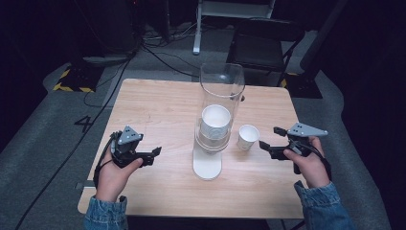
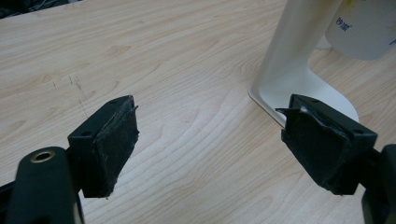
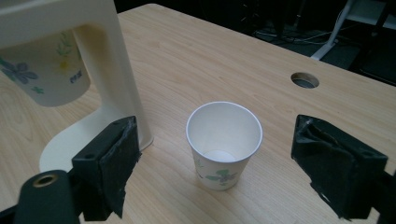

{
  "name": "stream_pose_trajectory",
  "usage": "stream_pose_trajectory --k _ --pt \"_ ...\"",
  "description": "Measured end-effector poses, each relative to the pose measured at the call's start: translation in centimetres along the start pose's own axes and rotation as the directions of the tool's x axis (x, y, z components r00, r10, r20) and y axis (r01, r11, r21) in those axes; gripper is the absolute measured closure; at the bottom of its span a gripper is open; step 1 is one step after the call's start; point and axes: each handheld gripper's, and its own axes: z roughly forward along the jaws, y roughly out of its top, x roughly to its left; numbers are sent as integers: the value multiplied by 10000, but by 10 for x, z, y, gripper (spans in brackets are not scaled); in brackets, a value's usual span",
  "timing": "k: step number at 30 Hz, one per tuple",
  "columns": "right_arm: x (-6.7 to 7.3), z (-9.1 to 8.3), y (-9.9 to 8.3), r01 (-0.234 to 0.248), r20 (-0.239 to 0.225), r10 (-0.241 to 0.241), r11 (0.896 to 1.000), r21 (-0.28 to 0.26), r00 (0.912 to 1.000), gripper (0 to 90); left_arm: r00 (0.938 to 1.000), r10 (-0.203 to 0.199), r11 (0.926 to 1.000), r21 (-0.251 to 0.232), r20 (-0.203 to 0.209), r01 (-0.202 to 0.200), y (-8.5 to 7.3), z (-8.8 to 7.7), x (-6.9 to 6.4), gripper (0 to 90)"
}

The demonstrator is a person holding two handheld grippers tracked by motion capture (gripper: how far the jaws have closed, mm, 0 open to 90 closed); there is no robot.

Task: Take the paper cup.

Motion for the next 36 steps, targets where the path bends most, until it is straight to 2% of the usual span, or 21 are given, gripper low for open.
stream_pose_trajectory --k 3,6,8,13,20,24,36 --pt "2 -11 4 -13 -84 12 9999 -116 10000 162 10000 77 10000 -32 -31 -78 0 -4 3 179" --pt "2 -22 8 -151 -200 150 9999 -64 9997 199 9999 -104 9999 -114 -66 103 -1 -8 6 177" --pt "2 -28 9 -244 -277 243 9997 -35 9993 209 10000 26 9999 -101 46 -25 -2 -10 8 169" --pt "5 -40 11 -265 -171 278 9970 727 9995 192 9992 271 9995 -163 280 -266 -2 -16 11 162" --pt "3 -53 12 -385 -10 387 9968 702 9993 192 9990 274 9995 -149 350 -269 -3 -18 12 160" --pt "5 -55 13 -366 69 361 9948 950 9993 191 9990 295 9995 -123 344 -291 -3 -17 12 159" --pt "4 -51 11 -411 137 400 9944 973 9991 192 9991 316 9995 -89 295 -314 -3 -17 12 159"
